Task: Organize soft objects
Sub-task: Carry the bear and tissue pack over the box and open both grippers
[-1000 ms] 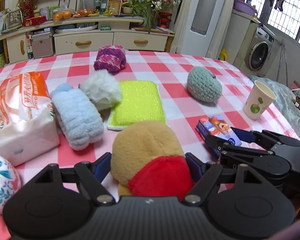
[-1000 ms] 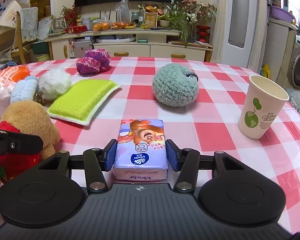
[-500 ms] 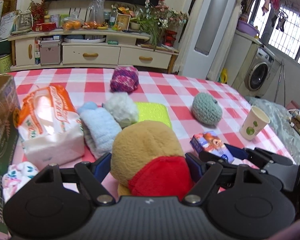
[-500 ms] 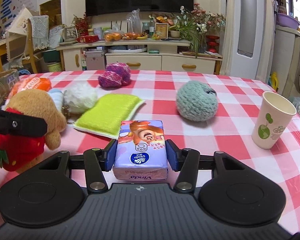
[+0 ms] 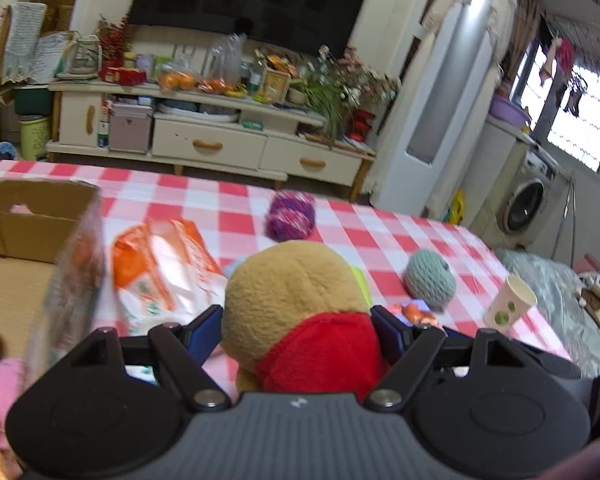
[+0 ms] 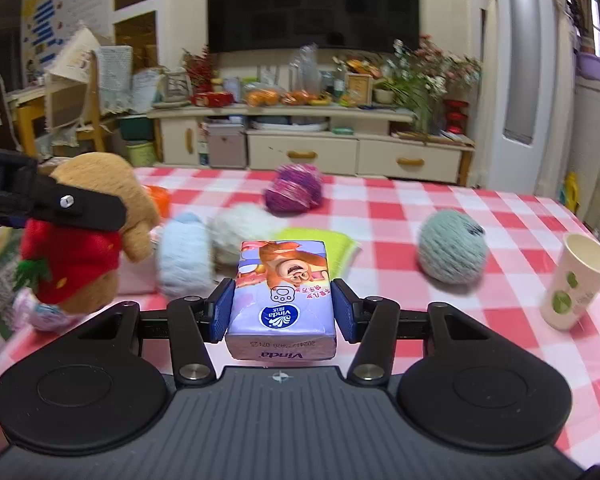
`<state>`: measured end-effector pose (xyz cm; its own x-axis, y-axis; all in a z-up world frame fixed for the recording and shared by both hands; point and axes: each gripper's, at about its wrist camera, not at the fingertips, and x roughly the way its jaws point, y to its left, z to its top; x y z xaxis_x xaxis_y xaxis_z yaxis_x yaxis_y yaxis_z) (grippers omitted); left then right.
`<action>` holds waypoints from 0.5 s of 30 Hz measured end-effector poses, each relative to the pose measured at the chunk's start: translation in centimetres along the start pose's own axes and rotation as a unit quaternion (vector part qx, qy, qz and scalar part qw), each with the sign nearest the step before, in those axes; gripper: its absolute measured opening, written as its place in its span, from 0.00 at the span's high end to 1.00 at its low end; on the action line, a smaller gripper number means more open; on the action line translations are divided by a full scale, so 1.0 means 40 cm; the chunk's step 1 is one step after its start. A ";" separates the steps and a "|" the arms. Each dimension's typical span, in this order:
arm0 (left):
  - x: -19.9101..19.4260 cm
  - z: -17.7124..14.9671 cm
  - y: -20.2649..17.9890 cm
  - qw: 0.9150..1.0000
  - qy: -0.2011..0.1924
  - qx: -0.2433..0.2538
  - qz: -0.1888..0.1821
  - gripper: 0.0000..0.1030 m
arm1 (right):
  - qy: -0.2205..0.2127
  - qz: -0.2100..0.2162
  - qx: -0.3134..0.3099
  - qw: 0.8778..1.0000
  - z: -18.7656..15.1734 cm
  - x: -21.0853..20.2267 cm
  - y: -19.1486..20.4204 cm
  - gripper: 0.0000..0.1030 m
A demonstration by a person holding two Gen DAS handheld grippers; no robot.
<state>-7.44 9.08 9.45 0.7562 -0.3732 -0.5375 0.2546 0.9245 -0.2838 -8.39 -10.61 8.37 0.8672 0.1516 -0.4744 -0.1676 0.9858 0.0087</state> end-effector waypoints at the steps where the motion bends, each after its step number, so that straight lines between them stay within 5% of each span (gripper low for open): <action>1: -0.009 0.005 0.010 1.000 -0.005 -0.004 0.002 0.24 | -0.002 0.005 -0.003 1.000 0.007 0.001 0.013 0.38; 15: -0.142 0.076 0.199 0.990 -0.098 -0.067 0.071 0.24 | -0.035 0.094 -0.055 0.993 0.118 0.029 0.232 0.38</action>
<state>-7.89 18.79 12.64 0.8849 -0.2055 -0.4180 0.0650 0.9431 -0.3261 -6.75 -0.95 12.05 0.8457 0.3402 -0.4112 -0.3764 0.9264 -0.0076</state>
